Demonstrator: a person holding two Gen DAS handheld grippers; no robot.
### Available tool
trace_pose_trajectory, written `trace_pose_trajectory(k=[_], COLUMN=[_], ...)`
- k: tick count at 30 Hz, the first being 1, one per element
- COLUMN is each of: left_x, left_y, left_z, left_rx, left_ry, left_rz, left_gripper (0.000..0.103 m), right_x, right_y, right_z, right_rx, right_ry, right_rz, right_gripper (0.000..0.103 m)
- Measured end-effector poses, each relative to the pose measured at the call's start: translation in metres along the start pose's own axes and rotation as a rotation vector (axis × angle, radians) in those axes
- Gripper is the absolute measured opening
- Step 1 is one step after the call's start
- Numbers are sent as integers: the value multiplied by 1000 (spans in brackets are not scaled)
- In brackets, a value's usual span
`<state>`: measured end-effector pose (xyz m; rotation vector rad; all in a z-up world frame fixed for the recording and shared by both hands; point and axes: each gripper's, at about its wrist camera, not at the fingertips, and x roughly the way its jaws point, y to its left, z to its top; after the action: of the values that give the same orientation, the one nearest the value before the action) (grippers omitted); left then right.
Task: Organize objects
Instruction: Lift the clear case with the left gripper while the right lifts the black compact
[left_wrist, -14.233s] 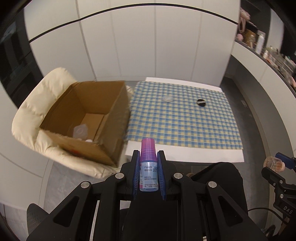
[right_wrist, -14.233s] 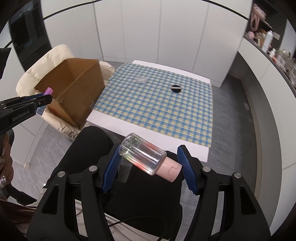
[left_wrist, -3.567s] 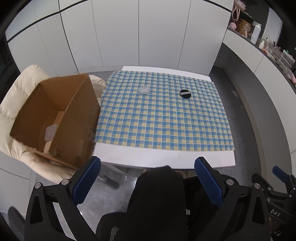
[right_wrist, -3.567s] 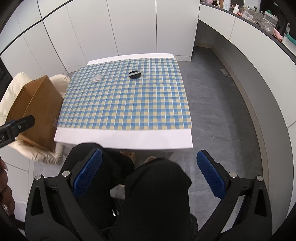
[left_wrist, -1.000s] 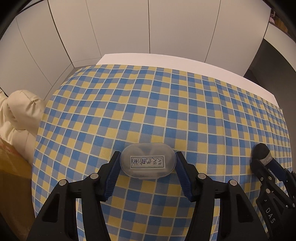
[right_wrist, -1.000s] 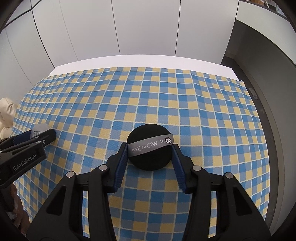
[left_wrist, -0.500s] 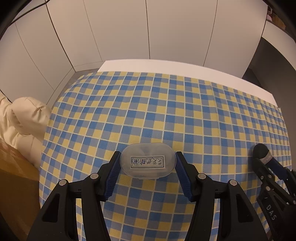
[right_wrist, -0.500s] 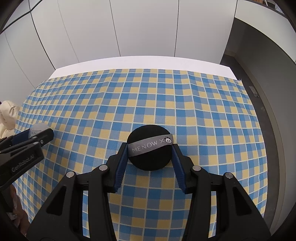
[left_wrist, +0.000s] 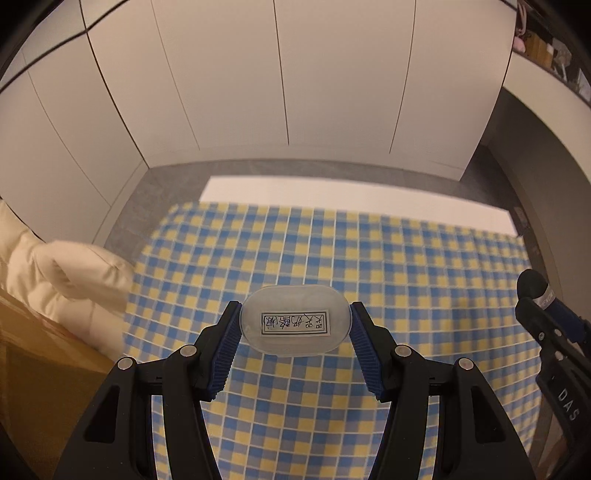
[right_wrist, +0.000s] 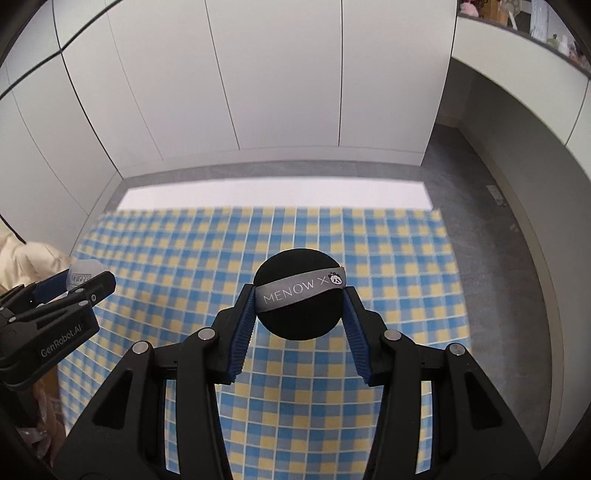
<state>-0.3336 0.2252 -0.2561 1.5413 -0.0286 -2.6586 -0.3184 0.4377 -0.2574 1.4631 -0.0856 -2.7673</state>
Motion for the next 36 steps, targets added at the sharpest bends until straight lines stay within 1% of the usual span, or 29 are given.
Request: trace_pose_trajectory(k=[3,8,13,16,19,22,26,32,36], left_x=[-27,-82,-135,-163,-186,-207,-236,-286,-312], left_y=[1,0,3,7,12,18,28,38,42], left_z=[11,29,45,52,56,59,60,60,59], left_rx=[-5,9,11,8,-3,-16,-36,-38,-43], left_ry=[-28,-82,-135,-167,-180,-187,-205,-248,-264], left_rz=[-13,9,1,30,27,20,20,21,15], left_gripper=[58,58,58,58,58,58,58,58,58], right_x=[-27,-74,-123,-150,-180,-204,-241,-287,-315], right_y=[-3,-7,-1,1,2,4,11,20,28], right_z=[17,41,59,68,77,84,91,93,91], right_rx=[-4,10,-18,-30,-28,-36,-50,-64,-84], right_ry=[-28,-72,-115,-130,-147,-159,-184,-225,-246], right_rz=[-9,-12,-31,-51,-69,-85,-86,-83,-82], right_gripper=[48,48,48,49,49,49,49,49,49])
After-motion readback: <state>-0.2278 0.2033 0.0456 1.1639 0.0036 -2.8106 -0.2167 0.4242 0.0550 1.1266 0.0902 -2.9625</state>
